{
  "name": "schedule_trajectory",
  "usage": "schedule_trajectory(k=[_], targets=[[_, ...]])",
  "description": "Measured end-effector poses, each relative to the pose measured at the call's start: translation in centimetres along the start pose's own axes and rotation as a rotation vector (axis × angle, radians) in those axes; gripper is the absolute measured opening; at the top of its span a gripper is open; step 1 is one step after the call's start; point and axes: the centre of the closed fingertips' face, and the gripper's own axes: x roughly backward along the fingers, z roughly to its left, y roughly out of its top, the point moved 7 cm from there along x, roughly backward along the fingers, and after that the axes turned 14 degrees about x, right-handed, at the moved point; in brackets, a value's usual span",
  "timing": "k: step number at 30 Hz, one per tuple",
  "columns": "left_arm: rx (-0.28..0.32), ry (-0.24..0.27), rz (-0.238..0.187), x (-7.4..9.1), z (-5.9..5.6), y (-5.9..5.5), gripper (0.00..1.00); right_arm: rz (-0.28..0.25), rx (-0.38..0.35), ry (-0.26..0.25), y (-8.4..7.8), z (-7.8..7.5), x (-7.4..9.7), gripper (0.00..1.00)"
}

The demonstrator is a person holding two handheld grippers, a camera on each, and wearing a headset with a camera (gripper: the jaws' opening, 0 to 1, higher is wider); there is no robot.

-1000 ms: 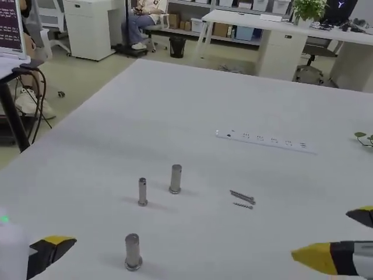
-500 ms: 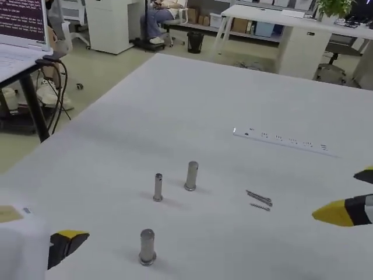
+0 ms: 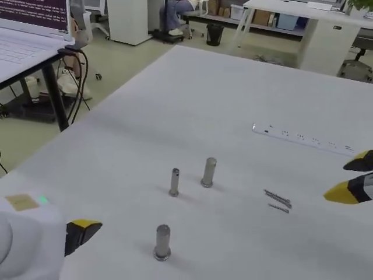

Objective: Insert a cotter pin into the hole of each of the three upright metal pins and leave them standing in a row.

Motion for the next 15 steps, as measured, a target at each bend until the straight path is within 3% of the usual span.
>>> schedule_trajectory(k=[5,9,15], targets=[[0.011,0.002,-0.003,0.1,0.2,0.1,0.96,0.067,0.066,0.030,0.2,-1.0,-1.7,0.38],[0.018,0.002,0.005,0.0,0.3,-0.1,0.96,0.066,0.065,0.053,0.6,-1.7,-3.2,0.25],[0.027,0.007,0.010,0.0,0.6,-0.3,0.95,0.082,0.065,0.113,1.1,-2.1,-5.7,0.20]])
